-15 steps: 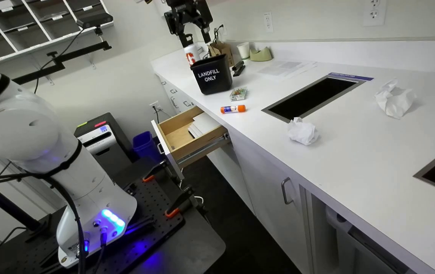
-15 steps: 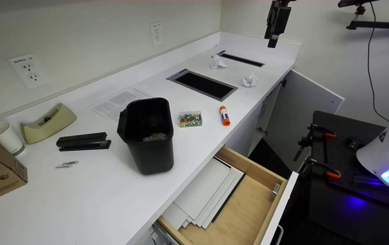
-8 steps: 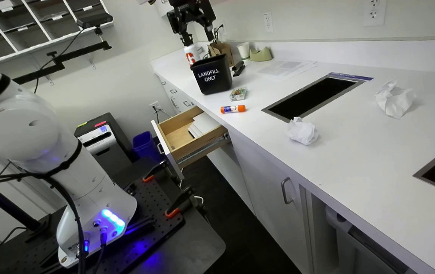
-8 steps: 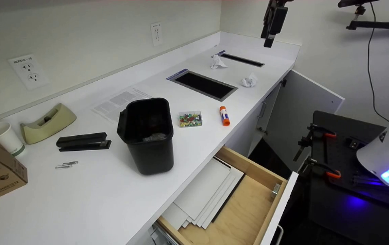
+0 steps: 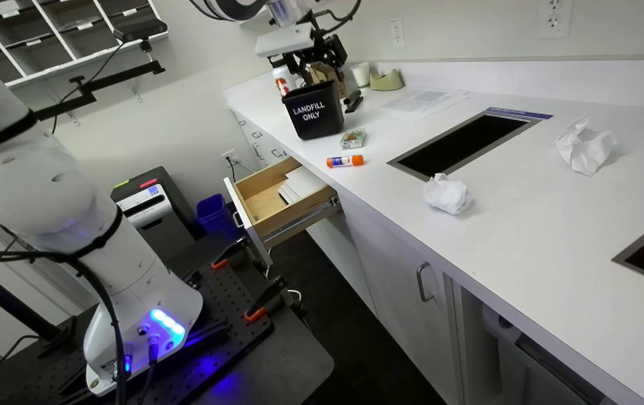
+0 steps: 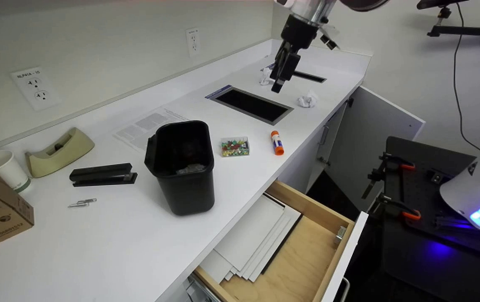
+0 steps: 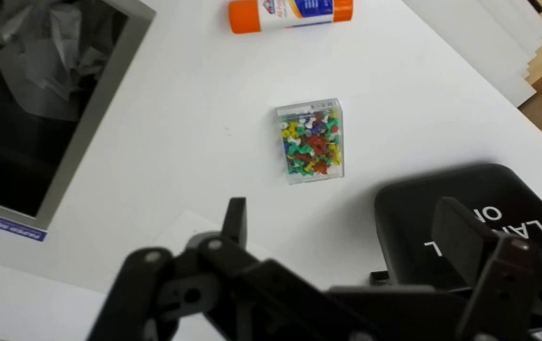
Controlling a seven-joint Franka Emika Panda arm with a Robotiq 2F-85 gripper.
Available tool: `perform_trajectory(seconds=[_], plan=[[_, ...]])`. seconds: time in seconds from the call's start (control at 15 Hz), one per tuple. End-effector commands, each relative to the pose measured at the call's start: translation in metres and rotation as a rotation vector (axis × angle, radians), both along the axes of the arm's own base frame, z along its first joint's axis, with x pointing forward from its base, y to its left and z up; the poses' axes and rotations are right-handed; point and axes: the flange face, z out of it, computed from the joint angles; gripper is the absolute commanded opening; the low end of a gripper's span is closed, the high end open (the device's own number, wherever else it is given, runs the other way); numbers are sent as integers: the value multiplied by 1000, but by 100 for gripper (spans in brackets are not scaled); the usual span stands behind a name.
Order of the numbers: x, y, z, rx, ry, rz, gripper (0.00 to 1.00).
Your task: Take the small box from the counter and put it in the drawer
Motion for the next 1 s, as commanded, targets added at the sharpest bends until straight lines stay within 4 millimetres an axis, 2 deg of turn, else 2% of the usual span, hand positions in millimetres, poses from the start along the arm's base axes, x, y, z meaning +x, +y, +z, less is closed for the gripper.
perform_trajectory(seconds=[0.0, 0.4, 0.93], plan=[[33, 27, -40, 50, -2, 56, 100], [62, 56, -89, 0, 54, 84, 100], [86, 67, -128, -81, 108, 86, 100]])
